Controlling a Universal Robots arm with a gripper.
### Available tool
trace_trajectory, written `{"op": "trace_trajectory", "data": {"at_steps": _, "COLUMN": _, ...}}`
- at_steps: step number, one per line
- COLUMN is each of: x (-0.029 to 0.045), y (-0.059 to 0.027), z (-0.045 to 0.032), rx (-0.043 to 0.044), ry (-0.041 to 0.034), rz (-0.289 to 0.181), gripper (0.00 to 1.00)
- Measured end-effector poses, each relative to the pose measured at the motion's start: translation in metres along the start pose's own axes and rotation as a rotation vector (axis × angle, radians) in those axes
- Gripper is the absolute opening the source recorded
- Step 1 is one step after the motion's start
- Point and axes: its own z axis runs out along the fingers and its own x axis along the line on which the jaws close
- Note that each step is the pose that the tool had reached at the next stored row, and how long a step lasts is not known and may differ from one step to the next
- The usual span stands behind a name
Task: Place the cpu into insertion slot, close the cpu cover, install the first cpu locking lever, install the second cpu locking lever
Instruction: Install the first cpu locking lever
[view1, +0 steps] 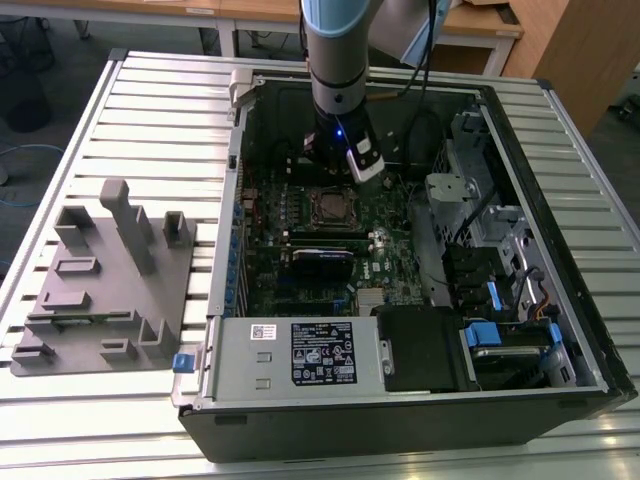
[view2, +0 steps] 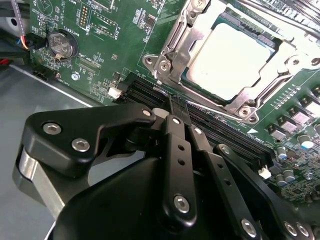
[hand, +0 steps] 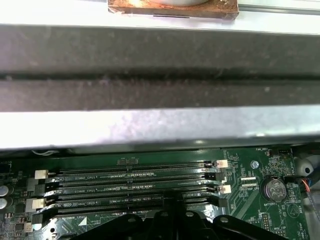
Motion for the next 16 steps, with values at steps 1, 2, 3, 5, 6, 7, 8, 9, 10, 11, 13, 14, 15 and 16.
{"op": "trace_trajectory", "data": {"at_steps": 1, "x": 0.0001, "y": 0.0, "z": 0.0, "rx": -0.0002, "ry": -0.0008, "rz": 0.0, "gripper": 0.1}}
{"op": "trace_trajectory", "data": {"at_steps": 2, "x": 0.0002, "y": 0.0, "z": 0.0, "rx": -0.0001, "ry": -0.0021, "rz": 0.001, "gripper": 0.1}}
{"op": "trace_trajectory", "data": {"at_steps": 3, "x": 0.0003, "y": 0.0, "z": -0.0001, "rx": 0.0002, "ry": -0.0042, "rz": 0.003, "gripper": 0.1}}
{"op": "trace_trajectory", "data": {"at_steps": 5, "x": 0.0005, "y": 0.0, "z": -0.0001, "rx": 0.0007, "ry": -0.0097, "rz": 0.008, "gripper": 0.1}}
{"op": "trace_trajectory", "data": {"at_steps": 6, "x": 0.0006, "y": 0.0, "z": -0.0001, "rx": 0.0012, "ry": -0.0123, "rz": 0.012, "gripper": 0.1}}
{"op": "trace_trajectory", "data": {"at_steps": 7, "x": 0.0009, "y": 0.0, "z": -0.0002, "rx": 0.0019, "ry": -0.0144, "rz": 0.016, "gripper": 0.1}}
{"op": "trace_trajectory", "data": {"at_steps": 8, "x": 0.0013, "y": -0.0001, "z": -0.0003, "rx": 0.0025, "ry": -0.0164, "rz": 0.02, "gripper": 0.1}}
{"op": "trace_trajectory", "data": {"at_steps": 9, "x": 0.0022, "y": -0.0001, "z": -0.0005, "rx": 0.0028, "ry": -0.0178, "rz": 0.024, "gripper": 0.1}}
{"op": "trace_trajectory", "data": {"at_steps": 10, "x": 0.003, "y": -0.0001, "z": -0.0007, "rx": 0.0032, "ry": -0.0191, "rz": 0.028, "gripper": 0.1}}
{"op": "trace_trajectory", "data": {"at_steps": 11, "x": 0.0036, "y": -0.0001, "z": -0.0007, "rx": 0.0035, "ry": -0.0204, "rz": 0.032, "gripper": 0.1}}
{"op": "trace_trajectory", "data": {"at_steps": 13, "x": 0.0039, "y": -0.0002, "z": -0.0007, "rx": 0.0044, "ry": -0.0222, "rz": 0.038, "gripper": 0.1}}
{"op": "trace_trajectory", "data": {"at_steps": 14, "x": 0.0039, "y": -0.0002, "z": -0.0007, "rx": 0.0049, "ry": -0.023, "rz": 0.041, "gripper": 0.1}}
{"op": "trace_trajectory", "data": {"at_steps": 15, "x": 0.0039, "y": -0.0003, "z": -0.0005, "rx": 0.0052, "ry": -0.0239, "rz": 0.043, "gripper": 0.1}}
{"op": "trace_trajectory", "data": {"at_steps": 16, "x": 0.004, "y": -0.0003, "z": -0.0004, "rx": 0.0057, "ry": -0.0248, "rz": 0.046, "gripper": 0.1}}
